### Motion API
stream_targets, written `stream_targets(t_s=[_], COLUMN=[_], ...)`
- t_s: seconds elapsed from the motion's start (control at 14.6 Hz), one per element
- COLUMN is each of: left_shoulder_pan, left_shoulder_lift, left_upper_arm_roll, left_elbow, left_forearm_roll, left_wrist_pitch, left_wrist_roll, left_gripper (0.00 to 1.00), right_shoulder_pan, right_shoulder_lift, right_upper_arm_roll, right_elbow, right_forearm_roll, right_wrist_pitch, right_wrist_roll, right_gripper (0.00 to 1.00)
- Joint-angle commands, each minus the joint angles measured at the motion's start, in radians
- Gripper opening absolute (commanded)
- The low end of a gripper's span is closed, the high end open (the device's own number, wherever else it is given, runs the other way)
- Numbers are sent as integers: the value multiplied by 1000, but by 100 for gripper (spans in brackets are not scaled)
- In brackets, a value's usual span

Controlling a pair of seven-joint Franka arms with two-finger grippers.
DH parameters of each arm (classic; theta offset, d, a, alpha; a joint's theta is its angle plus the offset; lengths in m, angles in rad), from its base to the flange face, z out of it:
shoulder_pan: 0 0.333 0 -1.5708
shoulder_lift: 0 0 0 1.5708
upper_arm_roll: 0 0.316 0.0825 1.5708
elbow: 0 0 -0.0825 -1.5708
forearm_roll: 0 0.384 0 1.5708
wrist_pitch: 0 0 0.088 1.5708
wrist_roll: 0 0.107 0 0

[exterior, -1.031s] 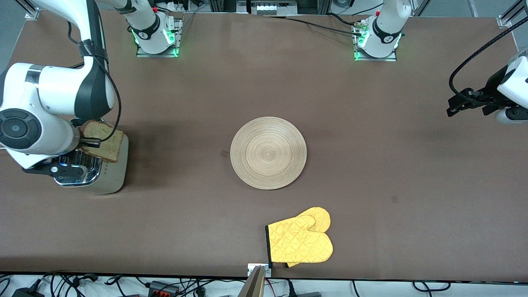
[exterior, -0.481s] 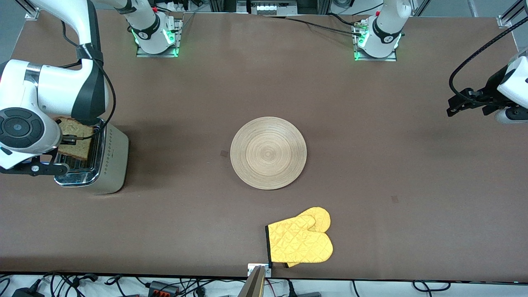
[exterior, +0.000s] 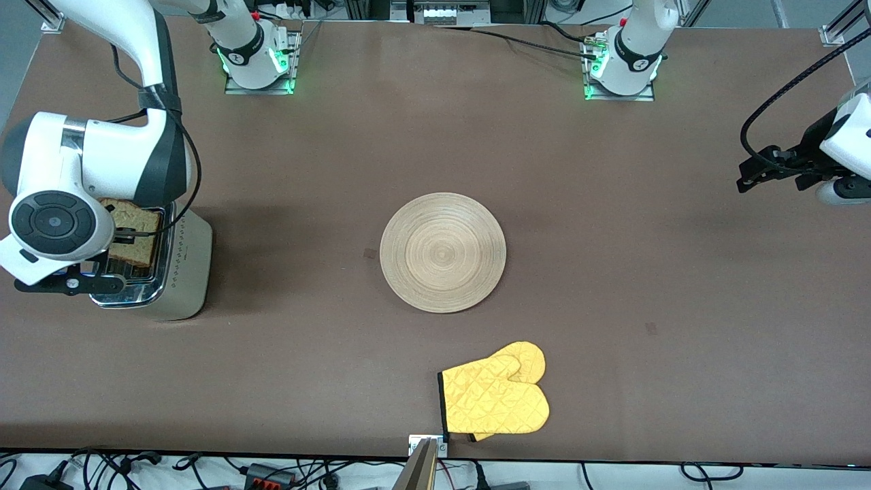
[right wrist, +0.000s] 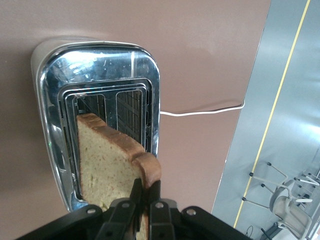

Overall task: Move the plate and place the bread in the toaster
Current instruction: 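Lower the bread into the toaster slot with the right gripper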

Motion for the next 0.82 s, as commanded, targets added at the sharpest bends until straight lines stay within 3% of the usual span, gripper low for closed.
stream_targets(t_s=[0.0,0.76], left_shoulder_pan=[1,1], left_shoulder_lift=[17,17], left_upper_arm_roll=[2,2], left_elbow=[35,35], left_forearm_roll=[-5,-5], left_wrist_pitch=[-24,-22], left_wrist_roll=[21,23], left_gripper=[100,100], right_shoulder_pan=[0,-14], right_shoulder_lift=[-10,7], right_upper_arm_roll=[-3,0], right_elbow=[-17,-34], right_forearm_roll=[-22,-14], right_wrist_pitch=[16,83], right_wrist_roll=[10,13], right_gripper=[0,0])
